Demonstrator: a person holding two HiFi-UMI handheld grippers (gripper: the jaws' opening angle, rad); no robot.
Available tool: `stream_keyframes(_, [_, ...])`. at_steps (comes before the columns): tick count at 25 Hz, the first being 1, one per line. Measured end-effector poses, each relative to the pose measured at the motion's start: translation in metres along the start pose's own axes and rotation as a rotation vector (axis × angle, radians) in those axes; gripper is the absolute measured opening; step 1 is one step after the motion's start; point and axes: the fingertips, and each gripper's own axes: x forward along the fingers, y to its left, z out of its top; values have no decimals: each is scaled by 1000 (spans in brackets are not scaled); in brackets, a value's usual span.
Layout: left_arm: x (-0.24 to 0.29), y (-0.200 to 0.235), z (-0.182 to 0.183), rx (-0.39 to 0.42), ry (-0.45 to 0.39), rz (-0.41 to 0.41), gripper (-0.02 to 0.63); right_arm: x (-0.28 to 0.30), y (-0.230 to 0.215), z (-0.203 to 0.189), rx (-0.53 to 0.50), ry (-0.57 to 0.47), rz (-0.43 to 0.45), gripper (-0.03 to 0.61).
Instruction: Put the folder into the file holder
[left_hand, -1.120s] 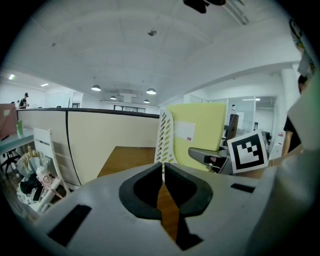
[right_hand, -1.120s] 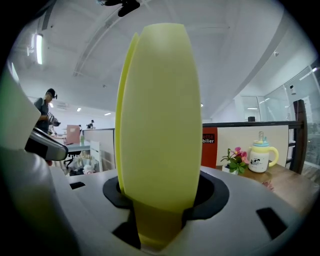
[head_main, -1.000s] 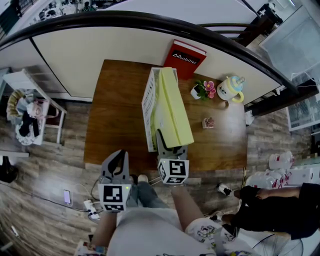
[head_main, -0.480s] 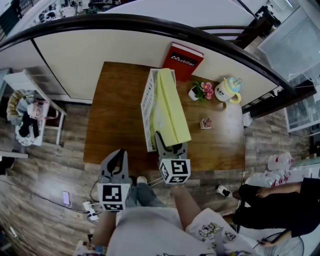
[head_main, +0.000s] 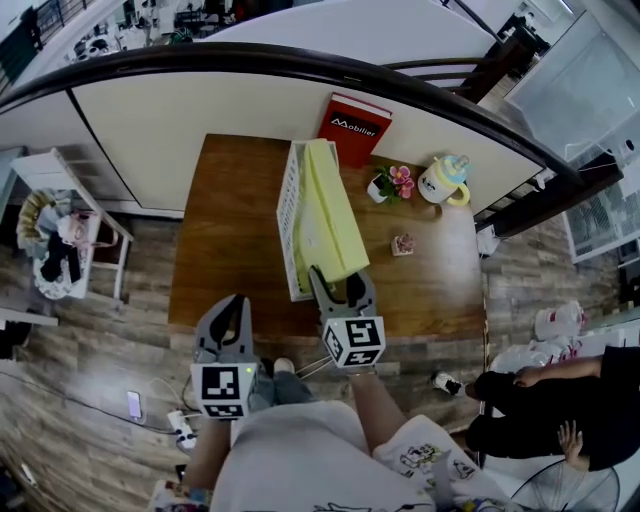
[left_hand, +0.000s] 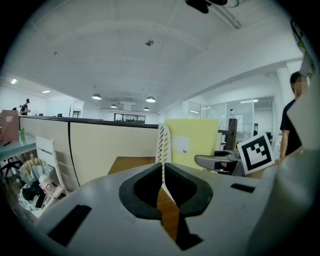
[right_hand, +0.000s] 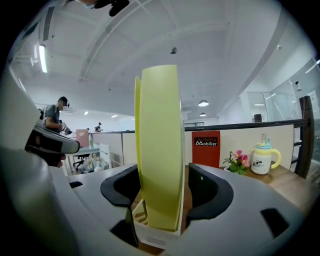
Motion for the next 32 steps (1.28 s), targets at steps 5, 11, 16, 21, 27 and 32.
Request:
stream_keyframes(5, [-14, -4, 11, 15, -28, -1, 15, -20, 5, 11, -11, -7, 18, 247])
stream_keyframes(11, [-28, -11, 22, 36, -62, -10, 15, -47, 13, 18, -34, 5, 51, 247])
stream_keyframes(16, [-37, -18, 29, 49, -83, -29, 15, -73, 21, 30, -39, -5, 84, 245])
stream_keyframes(21, [-47, -27, 32, 65, -97, -54, 15, -98, 29, 41, -11, -1, 148, 245])
stream_keyframes(27, [-56, -38, 31, 70, -99, -87, 15, -128, 29, 50, 50, -24, 178, 245])
stream_keyframes(32, [-62, -50, 27, 68, -87, -118, 15, -149, 29, 51, 104, -28, 211, 241])
